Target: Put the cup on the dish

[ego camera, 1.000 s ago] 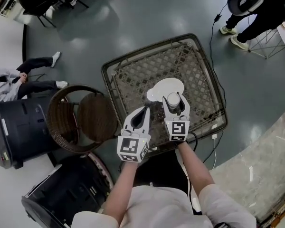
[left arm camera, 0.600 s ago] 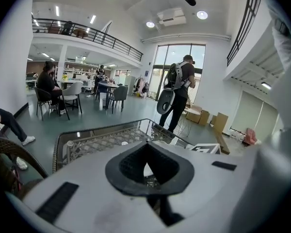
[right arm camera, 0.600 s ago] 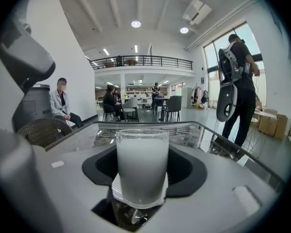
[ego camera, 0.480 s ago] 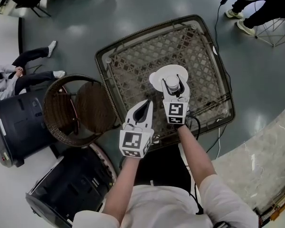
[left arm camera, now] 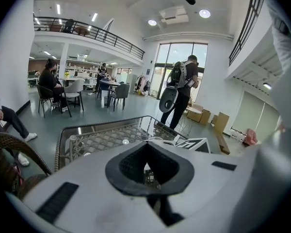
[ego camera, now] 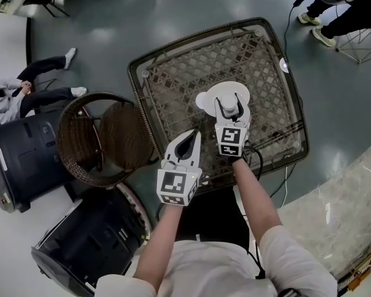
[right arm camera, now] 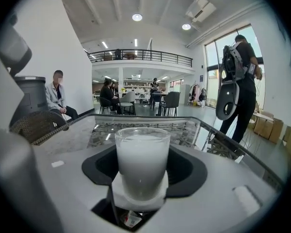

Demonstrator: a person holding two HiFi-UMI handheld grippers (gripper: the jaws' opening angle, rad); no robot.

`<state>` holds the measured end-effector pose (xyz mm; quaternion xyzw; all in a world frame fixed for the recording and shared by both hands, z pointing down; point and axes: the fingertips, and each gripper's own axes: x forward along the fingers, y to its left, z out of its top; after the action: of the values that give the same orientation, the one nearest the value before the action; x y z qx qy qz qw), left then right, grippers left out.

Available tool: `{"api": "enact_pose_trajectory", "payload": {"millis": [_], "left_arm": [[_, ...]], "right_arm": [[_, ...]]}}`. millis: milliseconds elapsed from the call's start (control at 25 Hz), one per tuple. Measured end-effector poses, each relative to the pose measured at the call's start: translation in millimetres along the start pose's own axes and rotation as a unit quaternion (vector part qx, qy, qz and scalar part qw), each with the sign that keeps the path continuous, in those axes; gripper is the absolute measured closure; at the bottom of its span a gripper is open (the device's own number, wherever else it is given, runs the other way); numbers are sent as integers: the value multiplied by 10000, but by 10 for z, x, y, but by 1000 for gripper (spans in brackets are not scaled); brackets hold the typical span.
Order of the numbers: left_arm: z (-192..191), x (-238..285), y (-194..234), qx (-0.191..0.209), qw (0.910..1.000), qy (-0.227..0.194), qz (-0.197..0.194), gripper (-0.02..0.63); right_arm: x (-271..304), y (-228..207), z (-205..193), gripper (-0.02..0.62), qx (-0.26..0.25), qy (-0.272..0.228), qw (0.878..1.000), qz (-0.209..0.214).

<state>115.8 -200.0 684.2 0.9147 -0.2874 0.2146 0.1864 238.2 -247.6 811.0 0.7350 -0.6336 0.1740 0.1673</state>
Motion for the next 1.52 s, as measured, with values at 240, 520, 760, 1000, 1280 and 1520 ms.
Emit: {"api": "enact_pose_trajectory", "payload": {"millis": [240, 520, 760, 1000, 1280, 1520], "left_arm": [[2, -98, -21, 6, 10000, -5, 23, 603], [22, -288, -51, -24, 9999, -66, 111, 603], [32, -384, -76, -41, 9998, -101, 180, 603], [43, -414, -64, -17, 9996, -100, 269, 603], [98, -479, -44, -129, 9992, -52, 379, 603], [561, -791, -130, -114, 9970, -549, 533, 603]], "right_arm": [[-16, -17, -121, 337, -35, 429, 9990, -111], [-162, -58, 0, 305, -22, 470, 9986, -232], [-175, -49, 18, 333, 36, 501, 9986, -155], [-55, 3, 89, 333, 60, 294, 9995, 19], [-101, 151, 42, 310, 127, 569, 9960, 670], [-832, -462, 619, 294, 1596, -167, 9867, 240]]}}
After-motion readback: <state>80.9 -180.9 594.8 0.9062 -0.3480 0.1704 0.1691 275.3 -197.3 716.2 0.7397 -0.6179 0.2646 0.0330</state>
